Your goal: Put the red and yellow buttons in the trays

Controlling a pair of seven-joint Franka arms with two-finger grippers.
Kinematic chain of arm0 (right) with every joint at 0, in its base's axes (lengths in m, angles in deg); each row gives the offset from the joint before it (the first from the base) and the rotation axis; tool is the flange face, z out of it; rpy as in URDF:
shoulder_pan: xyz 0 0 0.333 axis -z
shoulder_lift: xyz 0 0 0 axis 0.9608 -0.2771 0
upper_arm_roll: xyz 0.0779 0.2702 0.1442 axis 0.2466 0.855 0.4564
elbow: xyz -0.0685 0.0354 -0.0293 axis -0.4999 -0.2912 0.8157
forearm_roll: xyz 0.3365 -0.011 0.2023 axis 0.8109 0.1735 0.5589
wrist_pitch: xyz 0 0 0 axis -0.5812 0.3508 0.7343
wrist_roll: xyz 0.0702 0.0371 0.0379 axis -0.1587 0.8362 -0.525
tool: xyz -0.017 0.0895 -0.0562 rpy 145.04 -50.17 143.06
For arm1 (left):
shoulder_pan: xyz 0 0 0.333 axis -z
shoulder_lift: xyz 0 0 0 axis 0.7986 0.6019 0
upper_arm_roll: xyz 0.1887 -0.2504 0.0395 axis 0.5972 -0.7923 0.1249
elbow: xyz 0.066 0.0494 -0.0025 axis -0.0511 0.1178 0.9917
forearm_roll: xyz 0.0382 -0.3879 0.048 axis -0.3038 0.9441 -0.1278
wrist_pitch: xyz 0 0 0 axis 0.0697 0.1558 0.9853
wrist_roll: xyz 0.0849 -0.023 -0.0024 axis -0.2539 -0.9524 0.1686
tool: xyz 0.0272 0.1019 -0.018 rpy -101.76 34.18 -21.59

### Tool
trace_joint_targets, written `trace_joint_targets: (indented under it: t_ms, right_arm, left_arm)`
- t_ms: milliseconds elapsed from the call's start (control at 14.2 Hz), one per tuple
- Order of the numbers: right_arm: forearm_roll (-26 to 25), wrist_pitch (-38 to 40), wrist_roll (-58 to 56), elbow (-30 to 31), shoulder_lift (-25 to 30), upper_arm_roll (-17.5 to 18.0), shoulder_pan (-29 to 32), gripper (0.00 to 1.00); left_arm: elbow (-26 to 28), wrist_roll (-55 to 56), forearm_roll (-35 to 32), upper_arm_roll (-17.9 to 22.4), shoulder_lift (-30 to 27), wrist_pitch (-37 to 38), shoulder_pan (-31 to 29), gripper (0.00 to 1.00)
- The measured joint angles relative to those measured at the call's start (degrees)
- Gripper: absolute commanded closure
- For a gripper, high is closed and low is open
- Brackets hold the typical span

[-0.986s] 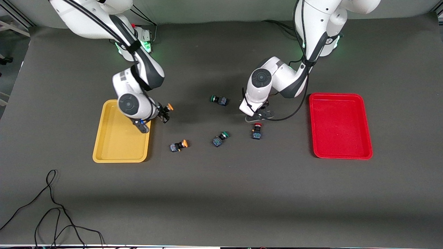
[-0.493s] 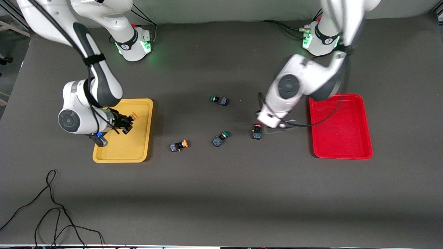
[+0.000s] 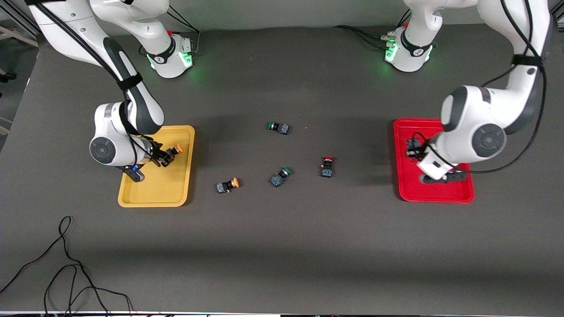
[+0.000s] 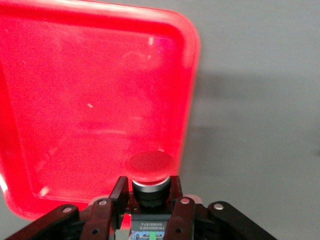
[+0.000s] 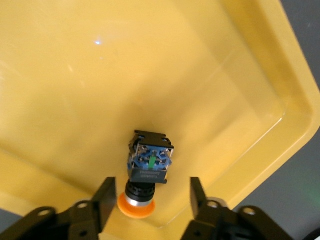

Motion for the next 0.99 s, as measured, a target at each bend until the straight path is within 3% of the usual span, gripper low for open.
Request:
trace_joint_targets:
  t_ms: [70,141,282,493,704,986]
  right_arm:
    - [-0.06,0.70,-0.04,-1.11,0.58,-0.01,-0.04,0.00]
    - [-0.07,2.25,-0.05,-2.95,1.11,0.07,-0.18,0.00]
    - [0.45,6.05,0.09,-8.68,1.68,1.25,-0.49,0.00]
    - [1.84,7.57,7.09,-17.59,-0.06,7.32,-0.97,0.00]
    - [1.81,6.53,20.02,-26.57,-8.31,13.43,-2.01,0.00]
    - [1.74,-1.74,26.09,-31.12,-19.08,14.39,-4.14,0.00]
  left_arm:
    - [0.91,-0.68,-0.60,-0.02,1.75,-2.87,-0.51,0.74]
    - [1.55,-0.79,-1.55,-0.14,3.82,-5.64,-0.52,0.60]
    - [1.83,-0.79,-3.00,-0.69,7.68,-8.80,-0.45,0.09]
    - [1.00,-0.83,-3.57,-0.74,8.73,-8.22,-0.44,0.01]
    - [-3.04,-0.80,-3.54,-0.77,6.16,-0.94,-0.44,0.01]
    - [-7.00,3.68,-1.79,-2.18,2.80,2.89,0.38,0.01]
